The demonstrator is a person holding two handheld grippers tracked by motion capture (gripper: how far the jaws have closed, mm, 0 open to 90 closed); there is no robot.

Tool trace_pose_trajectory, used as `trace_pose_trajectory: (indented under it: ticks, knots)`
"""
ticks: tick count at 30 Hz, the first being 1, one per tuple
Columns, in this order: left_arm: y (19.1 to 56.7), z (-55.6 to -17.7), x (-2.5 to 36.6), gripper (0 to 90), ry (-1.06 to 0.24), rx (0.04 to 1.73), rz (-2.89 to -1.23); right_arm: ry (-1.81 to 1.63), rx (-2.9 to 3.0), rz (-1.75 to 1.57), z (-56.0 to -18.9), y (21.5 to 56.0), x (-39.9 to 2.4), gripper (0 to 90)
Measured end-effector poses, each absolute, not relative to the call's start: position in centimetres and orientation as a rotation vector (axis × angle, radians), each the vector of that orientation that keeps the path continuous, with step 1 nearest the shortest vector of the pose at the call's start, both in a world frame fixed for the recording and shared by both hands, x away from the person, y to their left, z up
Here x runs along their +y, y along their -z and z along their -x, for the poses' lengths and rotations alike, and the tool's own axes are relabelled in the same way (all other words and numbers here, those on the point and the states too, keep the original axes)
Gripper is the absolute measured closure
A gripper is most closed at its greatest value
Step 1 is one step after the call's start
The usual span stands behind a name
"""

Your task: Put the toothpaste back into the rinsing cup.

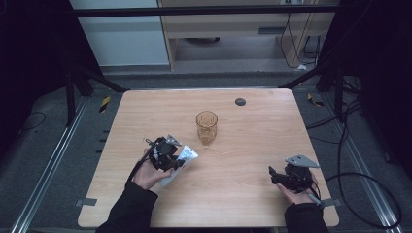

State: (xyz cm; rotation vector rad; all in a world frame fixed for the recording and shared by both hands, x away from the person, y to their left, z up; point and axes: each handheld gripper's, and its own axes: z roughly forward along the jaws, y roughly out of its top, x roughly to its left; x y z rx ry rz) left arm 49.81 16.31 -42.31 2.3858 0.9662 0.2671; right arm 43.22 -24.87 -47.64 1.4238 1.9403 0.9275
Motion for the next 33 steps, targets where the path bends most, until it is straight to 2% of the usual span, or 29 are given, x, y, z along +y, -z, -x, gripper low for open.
trace_pose_trajectory:
  ticks: [9, 19, 28, 33]
  knots:
    - [40.1, -49.1, 17.3, 74.2, -0.374, 0.981, -2.226, -0.923, 1.94, -1.415, -43.3, 47.7, -24.9, 23.4]
    - [38.6, -49.2, 17.7, 74.1, -0.553, 1.01, -2.031, -0.937, 1.923, -1.411, -43.2, 47.6, -24.8, 23.4]
    - [37.2, -50.1, 17.2, 74.1, -0.634, 1.013, -1.87, -0.938, 1.923, -1.409, -43.3, 47.7, -24.7, 23.4]
    - [36.3, -51.1, 16.8, 74.0, -0.639, 1.005, -1.809, -0.94, 1.923, -1.409, -43.3, 47.8, -24.7, 23.3]
